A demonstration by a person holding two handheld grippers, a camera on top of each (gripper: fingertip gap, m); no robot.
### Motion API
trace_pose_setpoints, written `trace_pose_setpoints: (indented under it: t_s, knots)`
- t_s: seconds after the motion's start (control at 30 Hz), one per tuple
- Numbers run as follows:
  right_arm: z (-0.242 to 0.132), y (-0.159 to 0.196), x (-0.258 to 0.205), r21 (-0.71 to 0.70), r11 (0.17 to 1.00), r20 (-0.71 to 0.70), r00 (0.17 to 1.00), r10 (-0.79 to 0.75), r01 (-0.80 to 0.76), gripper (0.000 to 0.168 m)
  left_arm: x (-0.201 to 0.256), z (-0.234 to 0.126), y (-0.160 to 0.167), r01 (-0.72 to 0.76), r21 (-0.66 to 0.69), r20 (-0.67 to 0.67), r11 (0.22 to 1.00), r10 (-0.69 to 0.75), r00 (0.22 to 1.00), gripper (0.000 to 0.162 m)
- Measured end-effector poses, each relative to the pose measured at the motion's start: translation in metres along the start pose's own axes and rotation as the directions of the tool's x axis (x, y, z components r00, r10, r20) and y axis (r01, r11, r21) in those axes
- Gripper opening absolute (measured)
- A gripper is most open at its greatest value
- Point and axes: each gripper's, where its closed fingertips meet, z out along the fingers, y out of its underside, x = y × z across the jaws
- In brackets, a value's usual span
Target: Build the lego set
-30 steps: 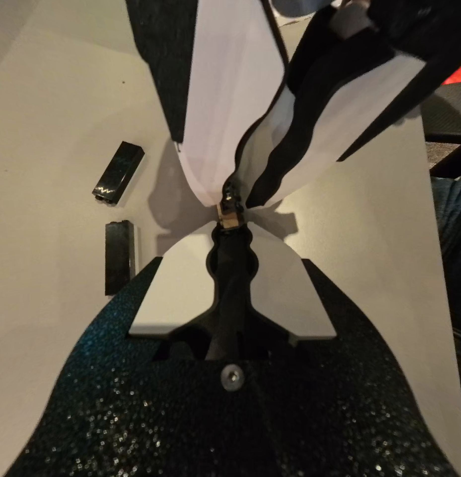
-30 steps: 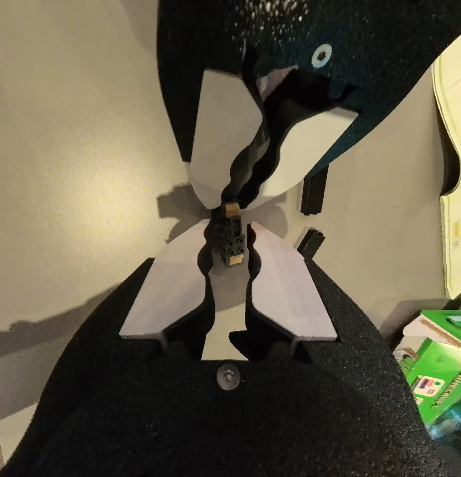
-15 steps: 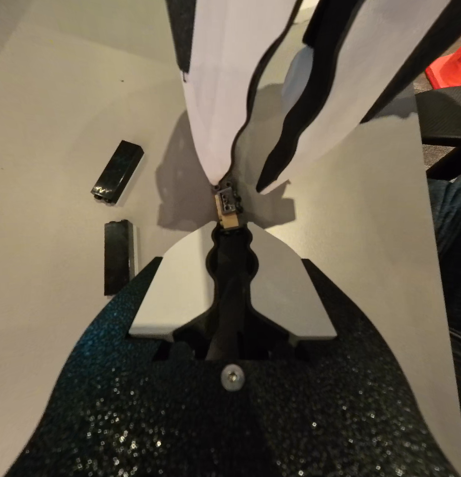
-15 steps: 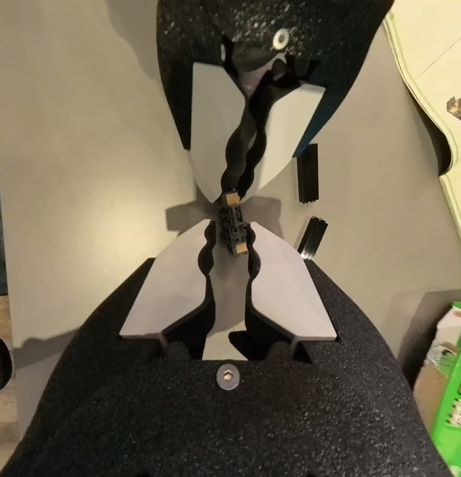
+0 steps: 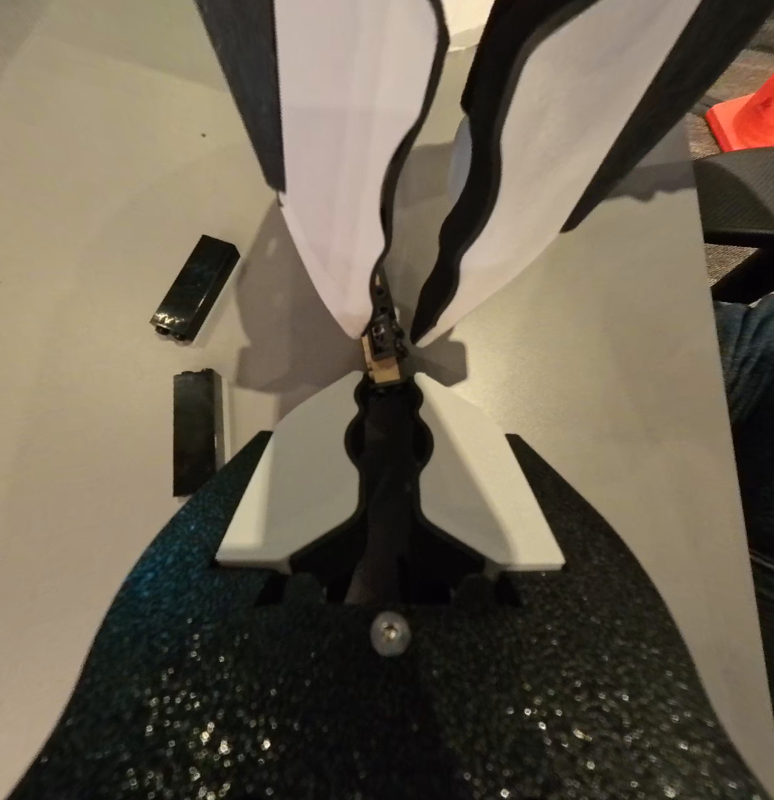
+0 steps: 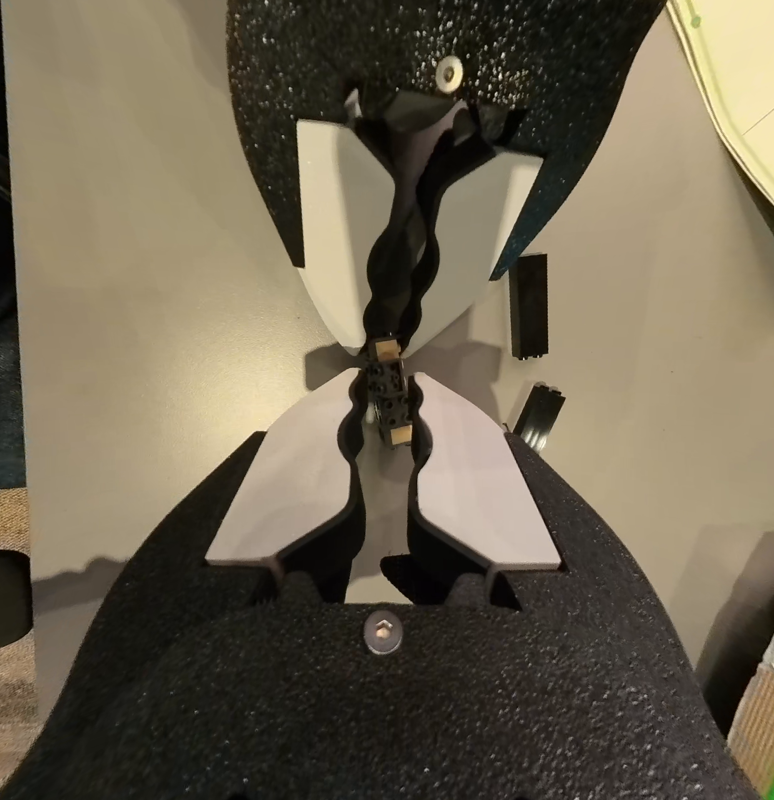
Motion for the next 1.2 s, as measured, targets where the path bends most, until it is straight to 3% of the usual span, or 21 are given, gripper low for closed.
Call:
trace_pose_setpoints:
  t_s: [0.27, 0.4, 0.47, 0.57, 0.7, 0.77, 0.83, 0.9, 0.97, 1.13, 1.2]
  knots:
    - [-0.004, 0.001, 0.003, 0.015, 0.998, -0.043, 0.998, 0.056, -0.055, 0.013, 0.0, 0.0, 0.0, -0.003, 0.0, 0.005, 1.0, 0.003, 1.0, 0.018]
    - [-0.017, 0.013, 0.006, 0.058, 0.984, -0.167, 0.97, 0.176, -0.169, 0.012, 0.0, 0.0, 0.0, -0.012, -0.001, 0.014, 1.0, 0.012, 1.0, 0.018]
    - [-0.022, 0.027, 0.007, 0.08, 0.951, -0.24, 0.921, 0.308, -0.297, 0.012, 0.0, 0.0, 0.0, -0.013, -0.001, 0.015, 1.0, 0.013, 1.0, 0.018]
    - [-0.023, 0.043, -0.003, 0.191, 0.817, -0.233, 0.784, 0.576, -0.544, 0.012, 0.0, 0.0, 0.0, -0.013, -0.001, 0.015, 1.0, 0.013, 1.0, 0.017]
    - [-0.024, 0.085, -0.011, 0.25, 0.504, -0.241, 0.451, 0.859, -0.827, 0.012, -0.001, 0.0, 0.0, -0.01, -0.001, 0.015, 1.0, 0.01, 1.0, 0.017]
    - [-0.024, 0.093, -0.012, 0.274, 0.422, -0.211, 0.373, 0.903, -0.864, 0.012, -0.001, 0.0, 0.0, -0.01, -0.001, 0.015, 1.0, 0.01, 1.0, 0.017]
    - [-0.024, 0.096, -0.014, 0.276, 0.39, -0.179, 0.351, 0.919, -0.879, 0.014, -0.001, 0.0, 0.0, -0.012, -0.001, 0.017, 1.0, 0.012, 1.0, 0.017]
    - [-0.023, 0.096, -0.016, 0.257, 0.38, -0.147, 0.353, 0.924, -0.889, 0.024, -0.001, 0.0, 0.0, -0.013, -0.001, 0.017, 1.0, 0.013, 1.0, 0.017]
    - [-0.025, 0.1, -0.018, 0.225, 0.402, -0.151, 0.376, 0.914, -0.888, 0.023, -0.001, 0.0, 0.0, -0.011, -0.001, 0.016, 1.0, 0.011, 1.0, 0.017]
    - [-0.041, 0.122, -0.008, 0.141, 0.596, -0.327, 0.531, 0.782, -0.791, 0.007, -0.001, 0.0, 0.0, -0.01, -0.001, 0.015, 1.0, 0.01, 1.0, 0.017]
    - [-0.04, 0.122, -0.001, 0.133, 0.65, -0.323, 0.587, 0.742, -0.749, 0.002, -0.001, 0.0, 0.0, -0.01, -0.001, 0.015, 1.0, 0.01, 1.0, 0.017]
